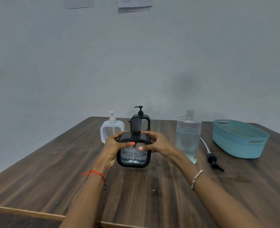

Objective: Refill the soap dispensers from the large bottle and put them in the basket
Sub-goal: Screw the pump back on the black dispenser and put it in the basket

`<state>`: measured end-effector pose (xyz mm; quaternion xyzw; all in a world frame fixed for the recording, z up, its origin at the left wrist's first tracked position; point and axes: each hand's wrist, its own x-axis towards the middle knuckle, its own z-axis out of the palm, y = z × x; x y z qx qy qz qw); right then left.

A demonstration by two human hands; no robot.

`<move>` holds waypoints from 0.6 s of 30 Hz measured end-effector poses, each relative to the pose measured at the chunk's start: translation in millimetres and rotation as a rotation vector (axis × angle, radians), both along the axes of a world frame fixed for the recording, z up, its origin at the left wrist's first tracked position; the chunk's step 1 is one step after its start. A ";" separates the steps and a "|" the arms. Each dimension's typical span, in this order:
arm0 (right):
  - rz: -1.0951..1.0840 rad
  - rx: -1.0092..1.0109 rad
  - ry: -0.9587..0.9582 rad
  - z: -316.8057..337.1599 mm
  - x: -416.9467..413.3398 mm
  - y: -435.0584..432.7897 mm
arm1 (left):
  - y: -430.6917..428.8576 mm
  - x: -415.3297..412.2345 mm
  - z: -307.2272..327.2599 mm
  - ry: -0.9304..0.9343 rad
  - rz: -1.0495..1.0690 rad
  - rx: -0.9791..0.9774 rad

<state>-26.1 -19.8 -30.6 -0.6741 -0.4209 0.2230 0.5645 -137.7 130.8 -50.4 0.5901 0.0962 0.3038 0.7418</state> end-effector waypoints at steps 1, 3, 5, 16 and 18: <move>-0.007 -0.003 -0.002 -2.0 -0.9 0.5 | 1.0 -1.0 -1.1 0.005 0.007 -0.007; -0.022 0.009 -0.015 -4.6 -2.0 2.6 | 3.0 -2.3 -3.1 0.011 0.019 -0.021; -0.048 0.031 -0.024 -5.3 -3.1 4.7 | 4.2 -3.1 -3.3 0.016 0.034 -0.027; -0.164 0.149 0.002 32.7 8.0 -0.1 | -9.2 11.8 33.9 -0.043 0.084 0.107; -0.192 0.188 -0.013 50.7 14.4 -8.0 | -17.5 20.2 52.7 -0.075 0.095 0.146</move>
